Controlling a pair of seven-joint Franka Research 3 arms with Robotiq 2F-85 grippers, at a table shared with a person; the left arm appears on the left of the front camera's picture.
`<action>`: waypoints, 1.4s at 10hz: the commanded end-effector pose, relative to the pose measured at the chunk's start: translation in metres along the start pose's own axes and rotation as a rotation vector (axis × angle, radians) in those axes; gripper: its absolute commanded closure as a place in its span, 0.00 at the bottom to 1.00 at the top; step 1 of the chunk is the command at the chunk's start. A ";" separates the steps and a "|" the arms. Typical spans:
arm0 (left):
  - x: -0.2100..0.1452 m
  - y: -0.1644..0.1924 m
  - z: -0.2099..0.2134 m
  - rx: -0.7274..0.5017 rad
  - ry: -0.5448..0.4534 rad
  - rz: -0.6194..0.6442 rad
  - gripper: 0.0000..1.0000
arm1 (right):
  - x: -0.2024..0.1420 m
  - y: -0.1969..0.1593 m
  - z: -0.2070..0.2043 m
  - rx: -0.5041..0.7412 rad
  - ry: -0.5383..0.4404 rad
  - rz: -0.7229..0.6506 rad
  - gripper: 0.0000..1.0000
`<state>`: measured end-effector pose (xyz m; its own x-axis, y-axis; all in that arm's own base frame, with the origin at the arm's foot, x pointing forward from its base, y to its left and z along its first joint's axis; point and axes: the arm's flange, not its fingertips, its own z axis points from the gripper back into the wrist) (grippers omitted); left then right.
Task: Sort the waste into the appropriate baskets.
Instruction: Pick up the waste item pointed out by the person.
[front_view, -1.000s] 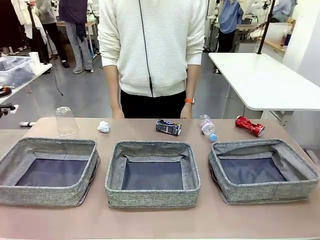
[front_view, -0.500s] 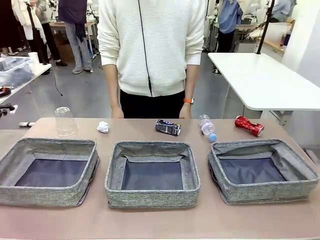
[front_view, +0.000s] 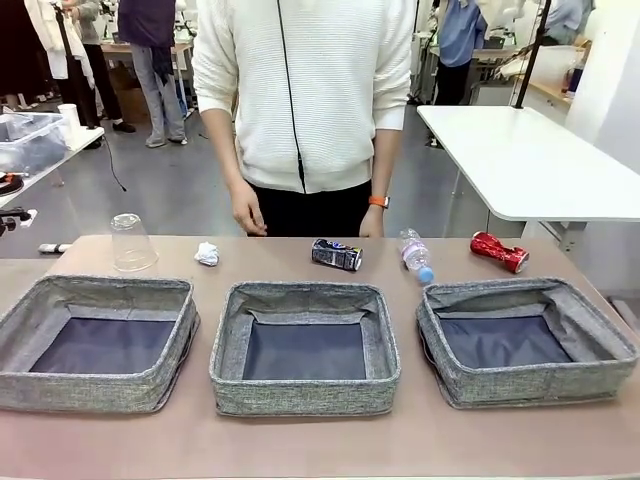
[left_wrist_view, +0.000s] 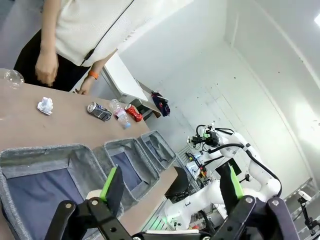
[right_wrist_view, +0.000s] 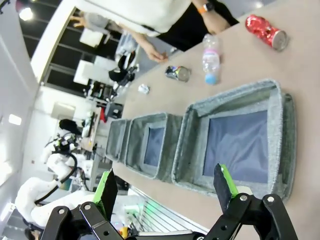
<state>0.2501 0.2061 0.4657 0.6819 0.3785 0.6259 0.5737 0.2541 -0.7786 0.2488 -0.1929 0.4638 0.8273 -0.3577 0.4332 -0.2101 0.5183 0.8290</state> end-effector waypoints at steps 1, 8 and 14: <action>0.003 -0.003 -0.001 -0.003 -0.008 -0.028 0.00 | 0.004 0.000 -0.001 0.014 -0.010 0.025 0.00; 0.002 -0.003 -0.001 0.016 0.003 -0.001 0.00 | 0.004 0.000 -0.001 0.014 -0.010 0.025 0.00; 0.090 -0.071 -0.261 0.624 0.704 -0.202 0.00 | 0.004 0.000 -0.001 0.014 -0.010 0.025 0.00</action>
<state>0.3407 -0.0018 0.5930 0.7996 -0.1938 0.5684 0.4986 0.7417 -0.4486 0.2492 -0.1924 0.4632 0.8302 -0.3550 0.4297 -0.2044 0.5234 0.8272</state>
